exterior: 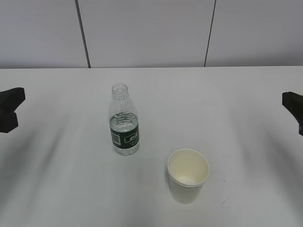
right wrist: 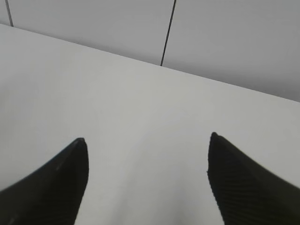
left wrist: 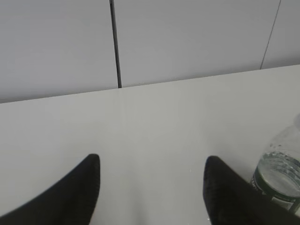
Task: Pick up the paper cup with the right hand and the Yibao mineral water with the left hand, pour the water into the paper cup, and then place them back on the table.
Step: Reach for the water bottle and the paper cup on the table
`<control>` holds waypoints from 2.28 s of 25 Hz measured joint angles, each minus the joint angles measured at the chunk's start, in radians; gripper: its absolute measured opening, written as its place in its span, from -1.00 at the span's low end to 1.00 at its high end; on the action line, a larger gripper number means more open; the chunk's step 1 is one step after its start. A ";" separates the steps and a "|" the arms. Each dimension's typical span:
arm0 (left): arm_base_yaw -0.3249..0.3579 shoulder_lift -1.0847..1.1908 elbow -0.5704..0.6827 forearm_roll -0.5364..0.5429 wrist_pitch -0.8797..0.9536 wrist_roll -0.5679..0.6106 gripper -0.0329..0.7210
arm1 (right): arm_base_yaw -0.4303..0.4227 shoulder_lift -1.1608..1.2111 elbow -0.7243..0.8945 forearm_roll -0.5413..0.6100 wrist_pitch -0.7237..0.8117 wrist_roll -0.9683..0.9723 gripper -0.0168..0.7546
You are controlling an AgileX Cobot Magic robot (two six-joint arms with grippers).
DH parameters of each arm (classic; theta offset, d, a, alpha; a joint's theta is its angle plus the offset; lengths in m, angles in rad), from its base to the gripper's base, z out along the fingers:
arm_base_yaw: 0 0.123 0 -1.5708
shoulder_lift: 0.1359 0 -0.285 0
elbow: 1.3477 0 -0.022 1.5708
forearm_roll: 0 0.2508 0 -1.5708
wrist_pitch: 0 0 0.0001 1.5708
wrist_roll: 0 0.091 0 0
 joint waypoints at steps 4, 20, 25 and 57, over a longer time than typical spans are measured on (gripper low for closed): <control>0.000 0.096 0.001 0.012 -0.063 -0.048 0.24 | 0.000 0.090 0.022 -0.125 -0.140 0.116 0.56; 0.000 0.352 0.137 0.198 -0.541 -0.141 0.24 | 0.004 0.373 0.159 -0.303 -0.584 0.208 0.56; 0.000 0.438 0.137 0.317 -0.590 -0.148 0.24 | 0.004 0.462 0.249 -0.389 -0.728 0.195 0.56; 0.000 0.717 0.137 0.482 -0.715 -0.158 0.24 | 0.004 1.119 0.079 -0.815 -0.962 0.111 0.74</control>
